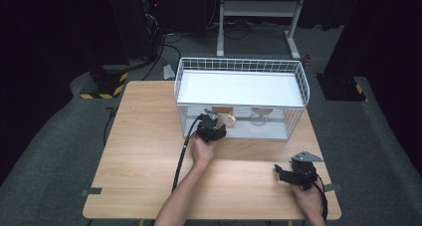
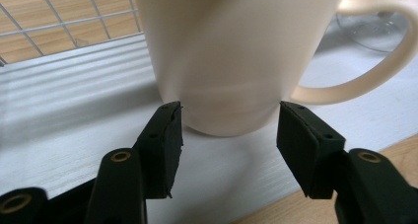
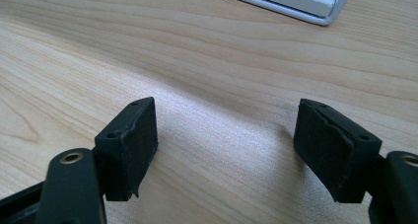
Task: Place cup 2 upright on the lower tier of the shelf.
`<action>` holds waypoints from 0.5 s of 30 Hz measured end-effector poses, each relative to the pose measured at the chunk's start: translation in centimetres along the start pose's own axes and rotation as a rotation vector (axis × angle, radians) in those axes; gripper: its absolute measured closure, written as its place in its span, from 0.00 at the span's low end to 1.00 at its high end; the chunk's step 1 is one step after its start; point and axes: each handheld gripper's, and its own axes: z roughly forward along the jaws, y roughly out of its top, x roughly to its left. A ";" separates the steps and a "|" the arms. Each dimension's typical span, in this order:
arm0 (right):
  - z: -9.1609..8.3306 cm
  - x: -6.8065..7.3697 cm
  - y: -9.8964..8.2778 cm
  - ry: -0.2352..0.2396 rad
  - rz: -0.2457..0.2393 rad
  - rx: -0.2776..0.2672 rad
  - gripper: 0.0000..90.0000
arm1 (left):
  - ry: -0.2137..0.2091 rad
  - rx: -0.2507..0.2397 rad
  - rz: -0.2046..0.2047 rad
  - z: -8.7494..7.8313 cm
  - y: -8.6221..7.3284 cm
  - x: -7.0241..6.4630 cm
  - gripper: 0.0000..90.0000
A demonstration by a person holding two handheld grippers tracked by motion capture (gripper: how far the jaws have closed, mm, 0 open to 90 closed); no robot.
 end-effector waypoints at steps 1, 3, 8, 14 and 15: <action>0.0 0.0 0.0 0.001 0.000 0.001 0.27 | 0.003 -0.001 -0.005 0.1 0.0 0.0 0.50; 0.0 0.0 0.0 0.001 0.000 0.001 0.27 | 0.005 -0.001 0.001 0.2 0.0 0.1 0.51; 0.0 0.0 0.0 0.000 0.002 -0.001 0.27 | 0.020 0.012 0.016 0.4 0.4 0.1 0.52; 0.0 0.0 0.0 0.000 0.002 -0.001 0.27 | 0.014 0.015 -0.003 0.8 0.5 0.2 0.57; 0.0 0.0 0.0 0.000 0.002 0.000 0.27 | 0.016 0.016 -0.001 0.8 0.5 0.3 0.57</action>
